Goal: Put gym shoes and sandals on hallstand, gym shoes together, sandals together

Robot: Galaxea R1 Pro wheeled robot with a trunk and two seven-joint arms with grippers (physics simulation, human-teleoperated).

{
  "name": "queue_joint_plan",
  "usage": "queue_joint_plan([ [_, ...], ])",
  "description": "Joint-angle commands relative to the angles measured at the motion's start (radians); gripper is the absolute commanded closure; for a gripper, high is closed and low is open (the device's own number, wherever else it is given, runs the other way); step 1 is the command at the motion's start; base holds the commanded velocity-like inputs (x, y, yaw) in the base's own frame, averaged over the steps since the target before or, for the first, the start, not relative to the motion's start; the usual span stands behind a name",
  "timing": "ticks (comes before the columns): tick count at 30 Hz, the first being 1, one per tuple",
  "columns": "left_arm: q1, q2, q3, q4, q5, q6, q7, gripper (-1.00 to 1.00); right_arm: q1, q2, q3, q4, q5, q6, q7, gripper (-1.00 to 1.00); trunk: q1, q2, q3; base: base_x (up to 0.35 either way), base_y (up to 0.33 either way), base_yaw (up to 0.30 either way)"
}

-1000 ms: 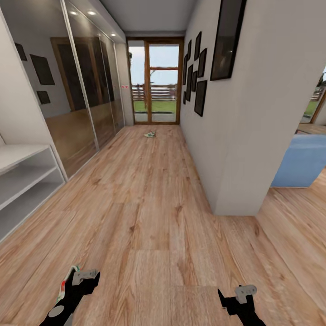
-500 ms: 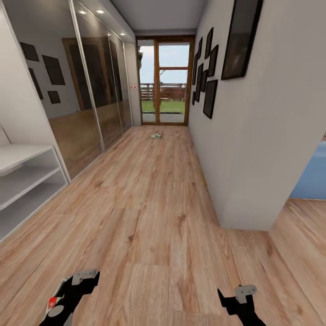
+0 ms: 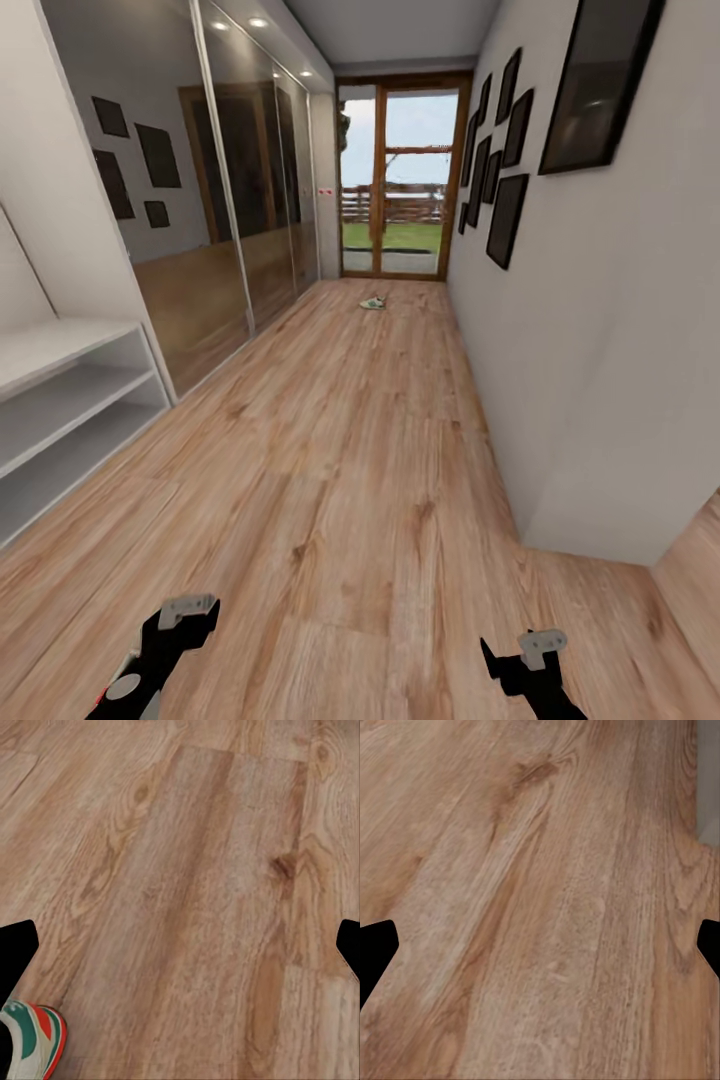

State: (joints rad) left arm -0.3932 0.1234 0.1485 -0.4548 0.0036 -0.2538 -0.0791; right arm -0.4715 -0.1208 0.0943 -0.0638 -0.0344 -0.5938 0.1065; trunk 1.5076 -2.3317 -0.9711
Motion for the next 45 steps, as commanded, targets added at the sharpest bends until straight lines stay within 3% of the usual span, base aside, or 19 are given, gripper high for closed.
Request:
queue_joint_plan([
  [1, -0.001, -0.001, 0.006, 0.001, 0.001, -0.002, -0.008, -1.00, -0.001, 0.000, 0.007, 0.001, -0.004, -0.003, 0.001, -1.00, 0.000, 0.000, -0.001, 0.338, -0.035, 0.016],
  [45, 0.001, -0.001, 0.006, -0.001, 0.001, -0.002, -0.008, -1.00, -0.001, 0.000, 0.007, 0.001, -0.004, -0.003, 0.001, -1.00, 0.000, 0.000, -0.001, 0.340, -0.003, 0.001],
])
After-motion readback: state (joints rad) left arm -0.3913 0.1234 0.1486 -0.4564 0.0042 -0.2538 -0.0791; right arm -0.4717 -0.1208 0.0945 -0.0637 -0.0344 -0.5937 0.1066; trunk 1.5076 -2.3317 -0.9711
